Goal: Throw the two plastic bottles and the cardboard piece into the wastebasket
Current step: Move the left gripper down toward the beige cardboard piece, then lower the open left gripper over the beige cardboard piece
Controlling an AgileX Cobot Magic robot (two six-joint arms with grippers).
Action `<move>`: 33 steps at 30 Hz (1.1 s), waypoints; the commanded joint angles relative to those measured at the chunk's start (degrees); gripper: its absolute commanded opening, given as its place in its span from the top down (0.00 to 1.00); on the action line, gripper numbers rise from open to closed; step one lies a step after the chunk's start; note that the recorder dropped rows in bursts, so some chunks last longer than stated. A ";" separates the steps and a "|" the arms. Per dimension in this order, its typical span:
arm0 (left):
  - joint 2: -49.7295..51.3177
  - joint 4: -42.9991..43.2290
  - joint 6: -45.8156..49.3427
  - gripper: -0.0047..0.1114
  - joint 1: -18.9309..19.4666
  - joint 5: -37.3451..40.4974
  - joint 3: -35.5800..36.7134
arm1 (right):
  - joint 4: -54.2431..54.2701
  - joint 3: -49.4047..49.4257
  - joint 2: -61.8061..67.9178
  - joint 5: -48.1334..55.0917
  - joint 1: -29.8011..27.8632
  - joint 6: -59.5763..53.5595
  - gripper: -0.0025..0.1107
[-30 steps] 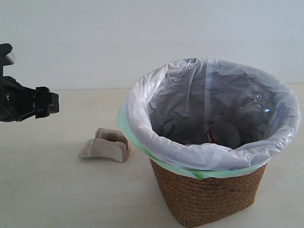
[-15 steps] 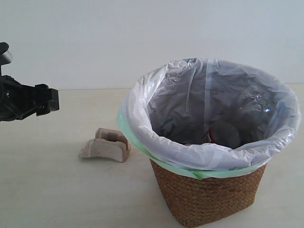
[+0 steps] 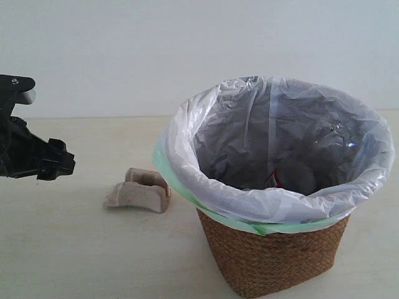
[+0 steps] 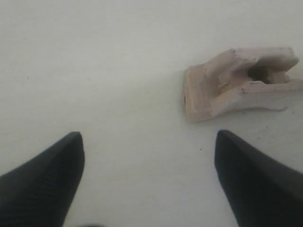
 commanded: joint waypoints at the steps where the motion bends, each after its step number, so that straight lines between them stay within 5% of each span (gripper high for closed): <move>1: -0.22 -1.46 4.28 0.35 -0.31 0.69 -0.33 | -0.38 -0.05 -0.25 -0.23 -0.34 -0.23 0.98; 9: 0.04 -2.15 26.21 0.35 -0.57 0.55 -0.33 | -0.38 -0.05 -0.25 -0.23 -0.34 -0.23 0.98; 15: 2.91 -2.14 40.67 0.35 -6.66 -6.49 -0.33 | -0.38 -0.05 -0.25 -0.23 -0.34 -0.23 0.98; 20: 5.19 -2.03 42.09 0.35 -11.60 -14.09 -0.33 | -0.38 -0.05 -0.25 -0.23 -0.34 -0.23 0.98; 25: 6.63 -0.10 47.31 0.35 -12.53 -17.05 -0.33 | -0.38 -0.05 -0.25 -0.23 -0.34 -0.23 0.98; 31: 6.74 6.61 70.30 0.35 -12.53 -4.00 -0.33 | -0.38 -0.05 -0.25 -0.23 -0.34 -0.23 0.98; 33: 6.74 6.72 71.31 0.35 -12.53 -2.28 -0.33 | -0.38 -0.05 -0.25 -0.23 -0.34 -0.23 0.98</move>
